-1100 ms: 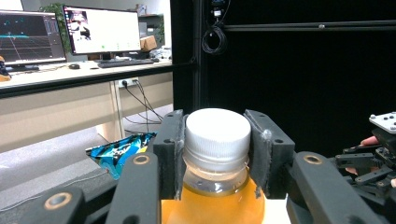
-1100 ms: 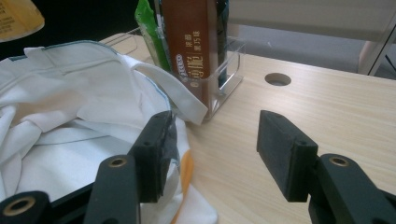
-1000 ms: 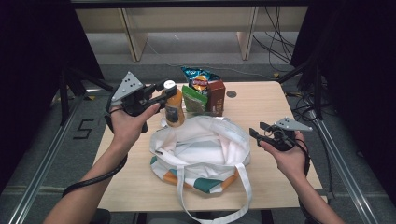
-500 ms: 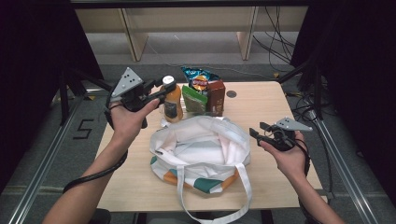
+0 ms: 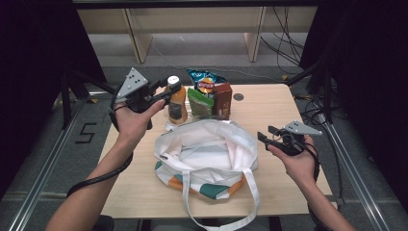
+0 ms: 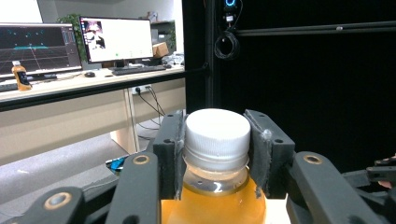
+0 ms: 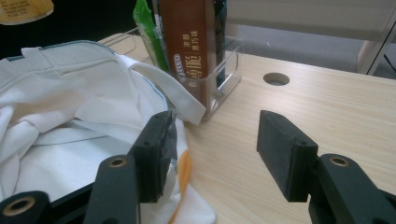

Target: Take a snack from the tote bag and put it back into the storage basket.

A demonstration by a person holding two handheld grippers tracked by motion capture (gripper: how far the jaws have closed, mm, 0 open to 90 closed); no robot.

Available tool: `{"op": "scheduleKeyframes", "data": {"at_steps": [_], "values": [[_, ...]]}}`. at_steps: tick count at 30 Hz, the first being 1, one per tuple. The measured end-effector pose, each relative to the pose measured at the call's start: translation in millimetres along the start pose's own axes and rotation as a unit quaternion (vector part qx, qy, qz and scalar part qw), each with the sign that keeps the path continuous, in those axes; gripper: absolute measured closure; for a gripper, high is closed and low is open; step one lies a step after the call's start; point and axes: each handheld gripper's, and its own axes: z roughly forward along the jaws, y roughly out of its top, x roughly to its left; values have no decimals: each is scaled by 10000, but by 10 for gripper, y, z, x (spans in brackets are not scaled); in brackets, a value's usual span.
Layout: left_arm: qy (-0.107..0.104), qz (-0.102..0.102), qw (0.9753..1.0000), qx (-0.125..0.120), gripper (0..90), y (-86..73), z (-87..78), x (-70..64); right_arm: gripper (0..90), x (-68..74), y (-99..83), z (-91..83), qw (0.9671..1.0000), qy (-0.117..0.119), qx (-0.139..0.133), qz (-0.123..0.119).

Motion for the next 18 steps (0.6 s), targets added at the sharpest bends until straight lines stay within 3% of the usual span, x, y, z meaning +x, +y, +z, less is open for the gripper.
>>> {"op": "scheduleKeyframes", "data": {"at_steps": [1, 4, 8, 18], "values": [[1, -3, 10000, -13, 589, -1, 3, 5, 466, 0, 9, -10, 9999, 89, 107, 58], [38, 20, 10000, -11, 589, -8, 16, 27, 465, -1, 4, -10, 9999, 75, 102, 70], [67, 26, 10000, -8, 589, -23, 28, 50, 465, -30, 3, -1, 9999, 27, 70, -109], [104, -35, 9999, 42, 589, -39, 78, 67, 465, -22, 0, 2, 10000, 48, 52, -56]]}}
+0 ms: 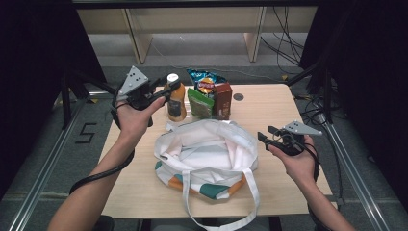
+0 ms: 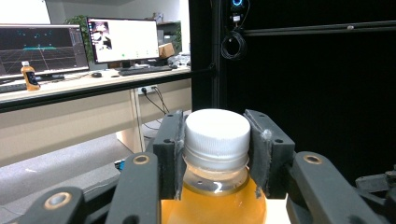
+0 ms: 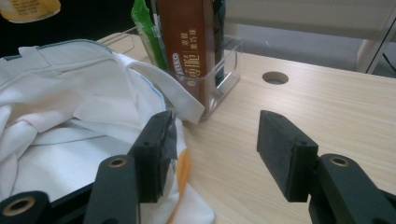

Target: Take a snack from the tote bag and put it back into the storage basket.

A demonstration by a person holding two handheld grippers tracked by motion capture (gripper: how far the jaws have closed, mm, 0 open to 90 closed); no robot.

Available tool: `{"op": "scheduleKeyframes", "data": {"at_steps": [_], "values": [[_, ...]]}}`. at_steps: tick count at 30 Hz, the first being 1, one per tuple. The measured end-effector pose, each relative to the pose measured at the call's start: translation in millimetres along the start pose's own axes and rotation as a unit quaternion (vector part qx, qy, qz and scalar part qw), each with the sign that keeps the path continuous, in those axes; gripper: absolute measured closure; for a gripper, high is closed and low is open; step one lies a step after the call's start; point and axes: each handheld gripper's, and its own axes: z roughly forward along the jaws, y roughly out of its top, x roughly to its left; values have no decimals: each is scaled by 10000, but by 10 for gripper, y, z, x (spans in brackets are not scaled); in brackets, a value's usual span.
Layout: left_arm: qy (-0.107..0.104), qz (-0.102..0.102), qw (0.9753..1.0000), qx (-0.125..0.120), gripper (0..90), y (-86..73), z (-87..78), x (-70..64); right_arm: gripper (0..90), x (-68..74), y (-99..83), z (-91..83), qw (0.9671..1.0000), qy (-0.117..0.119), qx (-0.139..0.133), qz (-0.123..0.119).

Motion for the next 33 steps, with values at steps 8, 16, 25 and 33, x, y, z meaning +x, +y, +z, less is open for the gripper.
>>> {"op": "scheduleKeyframes", "data": {"at_steps": [8, 16, 25, 33], "values": [[29, 31, 10000, 0, 589, -12, 47, 23, 465, -11, -1, 0, 10000, -47, -60, 0], [79, 21, 10000, 18, 589, -42, 85, 57, 465, -23, 2, 3, 9999, -40, -68, -89], [125, 85, 9999, -12, 589, -70, 143, 108, 465, -4, 5, -7, 10000, -19, -31, 81], [190, 63, 9998, 25, 589, -97, 179, 148, 465, -15, 9, -17, 10000, -25, 11, 57]]}}
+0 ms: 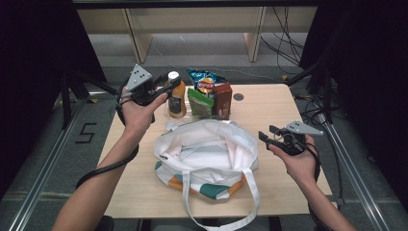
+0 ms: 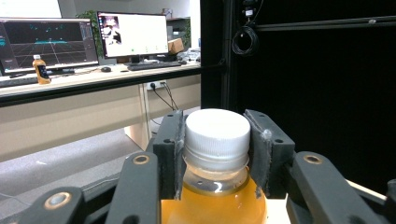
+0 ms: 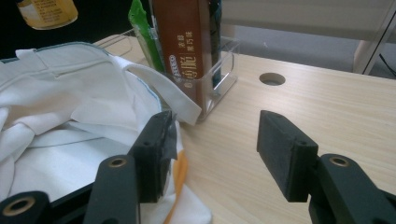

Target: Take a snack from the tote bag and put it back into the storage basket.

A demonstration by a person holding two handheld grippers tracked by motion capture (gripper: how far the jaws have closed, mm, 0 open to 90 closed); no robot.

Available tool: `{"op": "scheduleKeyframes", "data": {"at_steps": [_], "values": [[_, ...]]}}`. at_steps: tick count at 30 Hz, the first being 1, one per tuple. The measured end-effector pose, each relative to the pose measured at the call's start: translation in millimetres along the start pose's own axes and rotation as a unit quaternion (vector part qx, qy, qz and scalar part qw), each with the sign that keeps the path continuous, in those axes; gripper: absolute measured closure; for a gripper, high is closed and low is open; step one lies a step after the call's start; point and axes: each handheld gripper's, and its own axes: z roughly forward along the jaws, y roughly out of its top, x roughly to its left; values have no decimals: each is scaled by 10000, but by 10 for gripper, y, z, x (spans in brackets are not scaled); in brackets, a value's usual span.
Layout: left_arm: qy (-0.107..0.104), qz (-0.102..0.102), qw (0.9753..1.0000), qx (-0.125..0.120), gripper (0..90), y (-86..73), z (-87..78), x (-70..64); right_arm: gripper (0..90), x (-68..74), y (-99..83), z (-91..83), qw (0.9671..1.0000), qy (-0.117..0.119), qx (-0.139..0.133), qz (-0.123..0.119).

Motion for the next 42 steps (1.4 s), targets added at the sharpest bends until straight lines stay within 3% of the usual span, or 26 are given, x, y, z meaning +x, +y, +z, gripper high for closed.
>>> {"op": "scheduleKeyframes", "data": {"at_steps": [1, 2, 3, 10, 19, 24, 32, 36, 42], "values": [[16, 10, 10000, 8, 589, -3, 4, 8, 465, -9, 2, -1, 10000, -8, 0, -60], [28, -105, 9999, 53, 589, -12, 3, -1, 465, -11, 2, 0, 10000, -4, -6, -63], [32, 13, 10000, 19, 589, -10, 11, 23, 465, -11, 2, 3, 10000, 15, -5, -51], [80, -24, 10000, 31, 589, -23, 29, 57, 465, -25, -3, 10, 9998, -20, -51, -166], [187, -47, 9998, 48, 589, -53, 67, 103, 465, -8, 2, 5, 10000, 37, 3, -17], [223, -53, 9997, 72, 589, -70, 91, 125, 465, -19, -2, 5, 9999, -11, -21, -110], [287, -74, 9995, 106, 589, -86, 140, 172, 464, -3, -4, 7, 10000, 5, -21, 4], [325, -75, 9994, 118, 589, -93, 161, 193, 464, -19, -4, 11, 9999, -7, -49, -102], [369, -66, 9992, 134, 589, -111, 194, 217, 464, -3, -6, 1, 10000, 0, 12, 7]]}}
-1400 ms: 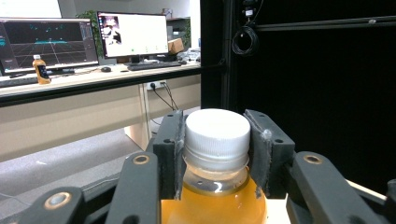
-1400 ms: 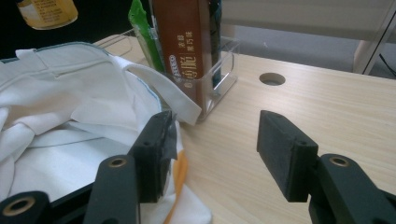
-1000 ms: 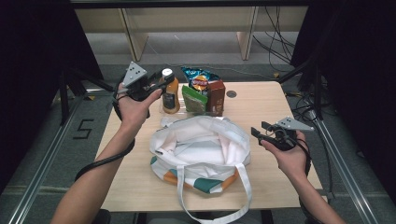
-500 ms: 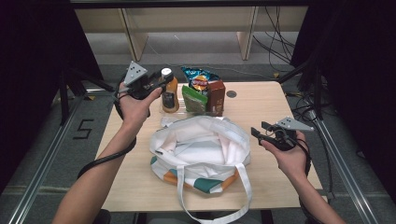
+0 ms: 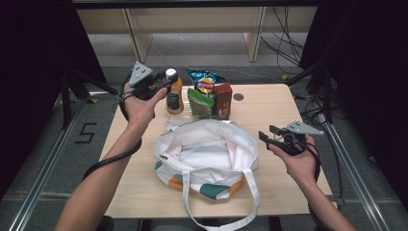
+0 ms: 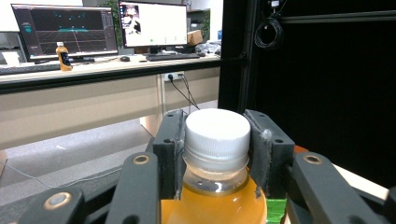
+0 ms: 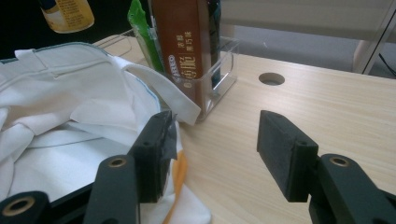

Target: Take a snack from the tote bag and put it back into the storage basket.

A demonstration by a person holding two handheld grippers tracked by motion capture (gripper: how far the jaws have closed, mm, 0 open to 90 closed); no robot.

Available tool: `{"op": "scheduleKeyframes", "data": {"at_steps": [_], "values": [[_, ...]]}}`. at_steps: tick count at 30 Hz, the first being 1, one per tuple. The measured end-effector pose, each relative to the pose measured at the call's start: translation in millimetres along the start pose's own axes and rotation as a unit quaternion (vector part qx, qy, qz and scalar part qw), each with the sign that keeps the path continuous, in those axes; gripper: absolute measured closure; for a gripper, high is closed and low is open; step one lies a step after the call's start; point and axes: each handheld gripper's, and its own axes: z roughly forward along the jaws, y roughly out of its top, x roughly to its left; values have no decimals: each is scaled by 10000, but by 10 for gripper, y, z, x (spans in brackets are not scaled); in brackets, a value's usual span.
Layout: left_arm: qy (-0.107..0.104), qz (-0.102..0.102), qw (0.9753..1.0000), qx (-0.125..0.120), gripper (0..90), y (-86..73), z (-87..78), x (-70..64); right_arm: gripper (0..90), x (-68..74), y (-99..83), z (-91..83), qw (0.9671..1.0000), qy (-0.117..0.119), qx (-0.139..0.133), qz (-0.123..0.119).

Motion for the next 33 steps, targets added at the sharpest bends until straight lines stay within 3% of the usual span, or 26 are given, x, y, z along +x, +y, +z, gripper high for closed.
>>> {"op": "scheduleKeyframes", "data": {"at_steps": [2, 4, 16, 20, 26, 27, 33], "values": [[8, 1, 10000, -5, 589, -2, 10, 1, 464, -13, 1, 4, 9999, -38, -20, -110], [27, -4, 10000, 3, 589, -3, 19, 3, 464, 2, 0, -1, 10000, -29, 16, -8], [106, 14, 9999, 64, 589, -42, 97, 59, 464, 0, -3, 1, 10000, -32, 13, -16], [157, -3, 9998, 100, 589, -68, 129, 88, 465, -14, -3, 10, 9999, -54, -36, -130], [194, -1, 9997, 135, 589, -98, 152, 119, 464, 0, -3, 2, 10000, -33, 10, -12], [208, -2, 9997, 147, 589, -107, 154, 124, 464, -18, -3, 6, 9999, -40, -15, -143], [248, -13, 9995, 206, 589, -143, 176, 148, 465, -8, -7, 11, 10000, -49, -23, -81]]}}
